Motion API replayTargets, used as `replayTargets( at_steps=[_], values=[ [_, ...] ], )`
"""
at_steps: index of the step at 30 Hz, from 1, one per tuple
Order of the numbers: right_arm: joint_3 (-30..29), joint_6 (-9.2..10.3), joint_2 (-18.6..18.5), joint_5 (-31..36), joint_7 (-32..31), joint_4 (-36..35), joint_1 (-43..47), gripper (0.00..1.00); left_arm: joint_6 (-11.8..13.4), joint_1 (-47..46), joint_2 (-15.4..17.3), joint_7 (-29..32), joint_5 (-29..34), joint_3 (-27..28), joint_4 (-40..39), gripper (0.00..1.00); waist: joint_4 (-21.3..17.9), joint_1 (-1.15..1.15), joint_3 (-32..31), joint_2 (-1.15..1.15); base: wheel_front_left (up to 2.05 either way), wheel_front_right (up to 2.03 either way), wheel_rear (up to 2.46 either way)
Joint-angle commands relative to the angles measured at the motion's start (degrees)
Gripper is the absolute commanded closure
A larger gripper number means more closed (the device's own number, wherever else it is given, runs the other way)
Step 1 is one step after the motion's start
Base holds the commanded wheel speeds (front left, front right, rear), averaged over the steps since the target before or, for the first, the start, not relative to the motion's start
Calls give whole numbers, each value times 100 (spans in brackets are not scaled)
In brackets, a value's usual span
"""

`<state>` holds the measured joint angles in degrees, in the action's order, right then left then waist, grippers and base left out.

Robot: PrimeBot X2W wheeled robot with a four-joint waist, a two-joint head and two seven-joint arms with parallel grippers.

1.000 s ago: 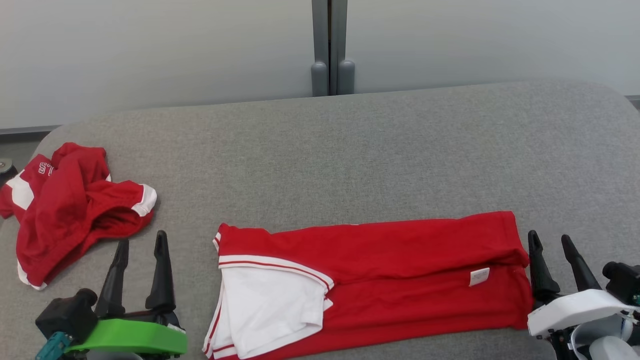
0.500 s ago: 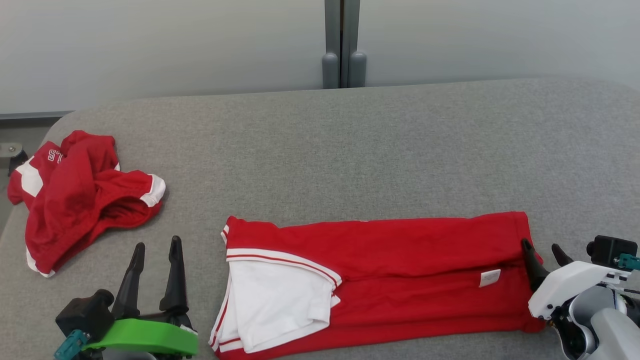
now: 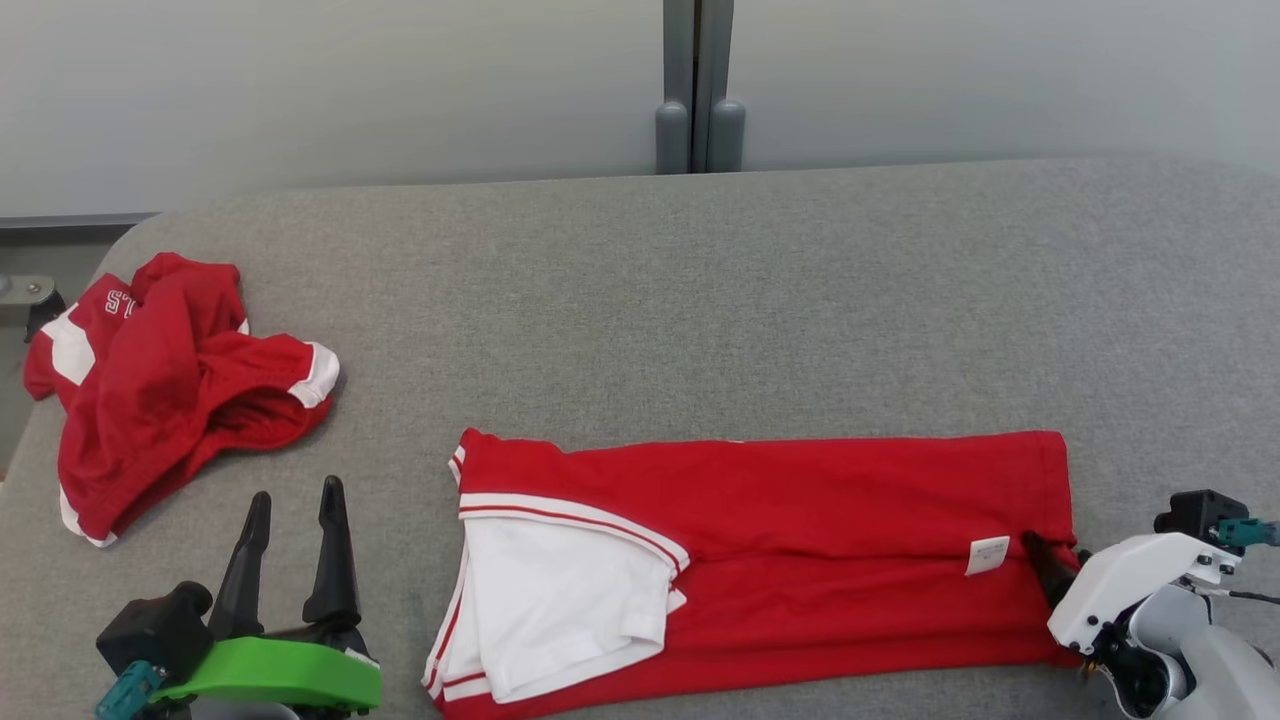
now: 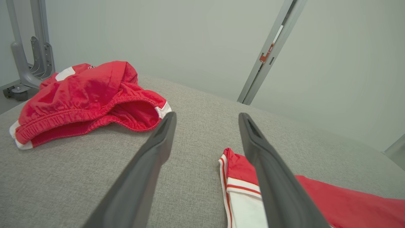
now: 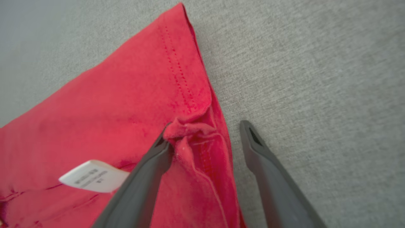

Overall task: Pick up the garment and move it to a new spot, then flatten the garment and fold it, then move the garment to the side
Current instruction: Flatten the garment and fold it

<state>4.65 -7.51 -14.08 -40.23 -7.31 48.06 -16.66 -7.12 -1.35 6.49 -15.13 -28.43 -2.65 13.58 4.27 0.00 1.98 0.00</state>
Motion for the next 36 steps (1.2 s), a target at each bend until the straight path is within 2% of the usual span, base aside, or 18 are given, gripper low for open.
replayTargets(
  at_steps=[1, 2, 3, 4, 5, 6, 12, 21, 23, 31, 36],
  values=[
    [95, 4, 138, -121, -232, 160, 119, 0, -28, -120, -3, 0, 34, 23, 21, 0, -22, 0, 12, 0, 0, 0, 0],
    [97, 4, 144, -182, -296, 172, 105, 0, -31, -121, -4, 0, 40, 28, 26, 0, -32, 0, 15, 0, 0, 0, 0],
    [83, 4, 160, -259, -359, 193, 92, 52, -34, -118, -3, 1, 42, 29, 37, 0, -41, 0, 14, 0, 0, 0, 0],
    [78, 5, 168, -308, -412, 209, 76, 61, -29, -119, -1, 0, 39, 31, 44, 0, -47, 0, 14, 0, 0, 0, 0],
    [62, 5, 179, -369, -433, 209, 46, 93, -30, -118, -1, 0, 29, 36, 70, 0, -51, 0, 13, 0, 0, 0, 0],
    [51, 5, 182, -408, -425, 196, 27, 100, -31, -116, -8, 0, 4, 44, 92, 0, -52, 0, 13, 0, 0, 0, 0],
    [-107, 2, 200, -910, -430, -98, -100, 100, -39, -164, -36, 0, -46, 46, 199, 0, -29, 0, 19, 0, 0, 0, 0],
    [-510, 2, -357, -1627, -535, -951, -2, 100, -45, -150, -38, 1, -48, 64, 279, 0, -33, 0, -32, 0, 0, 0, 0],
    [-589, 2, -525, -1680, -550, -1066, 9, 100, -45, -151, -48, 1, -63, 64, 281, 0, -56, 0, -30, 0, 0, 0, 0],
    [-831, 2, -732, -1528, -288, -1394, 49, 100, -43, -192, -58, 0, -77, 13, 307, 0, -100, 0, -16, 0, 0, 0, 0],
    [-709, 2, -451, -1363, -136, -2076, 165, 100, -43, -177, -11, 0, -87, 10, 332, 0, -93, 0, -26, 0, 0, 0, 0]
  ],
)
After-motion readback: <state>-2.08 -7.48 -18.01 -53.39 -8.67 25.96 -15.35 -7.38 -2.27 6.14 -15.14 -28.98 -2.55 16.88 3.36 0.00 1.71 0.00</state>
